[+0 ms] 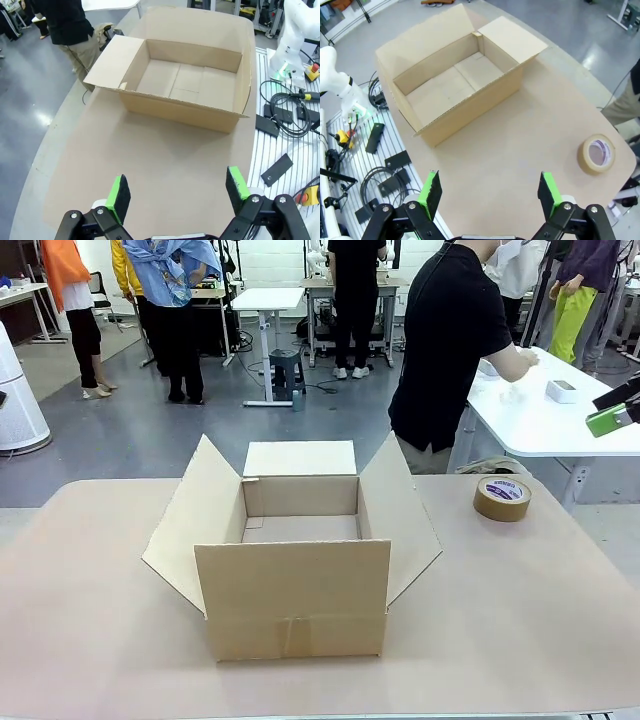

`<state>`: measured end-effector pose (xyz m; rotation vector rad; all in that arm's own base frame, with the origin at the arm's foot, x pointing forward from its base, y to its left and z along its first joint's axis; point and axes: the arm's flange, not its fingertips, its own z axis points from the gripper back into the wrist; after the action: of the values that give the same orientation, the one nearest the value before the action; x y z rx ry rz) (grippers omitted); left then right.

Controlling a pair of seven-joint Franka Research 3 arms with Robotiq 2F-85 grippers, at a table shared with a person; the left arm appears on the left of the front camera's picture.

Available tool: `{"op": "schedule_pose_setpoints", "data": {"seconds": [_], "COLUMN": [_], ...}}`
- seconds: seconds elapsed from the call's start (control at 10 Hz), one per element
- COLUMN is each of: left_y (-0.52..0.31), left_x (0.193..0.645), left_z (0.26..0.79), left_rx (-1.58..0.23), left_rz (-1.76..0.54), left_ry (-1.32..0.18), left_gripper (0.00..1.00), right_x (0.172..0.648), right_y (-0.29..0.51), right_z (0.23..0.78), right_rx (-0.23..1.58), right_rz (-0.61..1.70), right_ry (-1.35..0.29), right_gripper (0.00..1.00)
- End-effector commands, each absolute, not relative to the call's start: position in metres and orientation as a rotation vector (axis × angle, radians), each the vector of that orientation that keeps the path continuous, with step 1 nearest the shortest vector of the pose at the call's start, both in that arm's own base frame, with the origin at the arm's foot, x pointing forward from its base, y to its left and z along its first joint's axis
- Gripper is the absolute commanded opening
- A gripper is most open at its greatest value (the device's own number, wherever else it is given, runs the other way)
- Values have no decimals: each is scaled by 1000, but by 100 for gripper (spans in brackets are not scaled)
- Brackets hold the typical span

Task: Wrap the clocks to prevent damage.
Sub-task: Open the side flaps of the Package Box.

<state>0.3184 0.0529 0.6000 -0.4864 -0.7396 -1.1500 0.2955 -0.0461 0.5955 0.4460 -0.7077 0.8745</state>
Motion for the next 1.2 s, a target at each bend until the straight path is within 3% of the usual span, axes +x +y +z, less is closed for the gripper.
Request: {"op": "schedule_pose_setpoints", "data": {"seconds": [0.0, 0.4, 0.5, 0.6, 0.7, 0.8, 1.0, 1.1], "left_y": [55, 55, 53, 56, 57, 57, 57, 57], "left_x": [320, 320, 318, 313, 315, 317, 313, 316], "left_z": [601, 601, 600, 603, 607, 612, 613, 617], "left_rx": [-496, -496, -486, -498, -496, -499, -499, -510], "left_rz": [-1169, -1169, -1151, -1123, -1128, -1124, -1123, -1131], "left_ry": [-755, -755, -737, -731, -717, -704, -684, -666], "left_gripper": [100, 100, 90, 41, 31, 0, 0, 6], "right_x": [298, 298, 296, 291, 291, 292, 293, 294], "right_y": [-45, -45, -46, -52, -52, -51, -48, -46], "right_z": [594, 594, 595, 596, 594, 594, 592, 592], "right_rx": [469, 469, 445, 464, 452, 453, 450, 451], "right_rz": [894, 894, 876, 861, 854, 855, 859, 862], "right_ry": [-714, -714, -707, -699, -693, -677, -649, -642], "right_gripper": [100, 100, 87, 42, 29, 0, 0, 3]}}
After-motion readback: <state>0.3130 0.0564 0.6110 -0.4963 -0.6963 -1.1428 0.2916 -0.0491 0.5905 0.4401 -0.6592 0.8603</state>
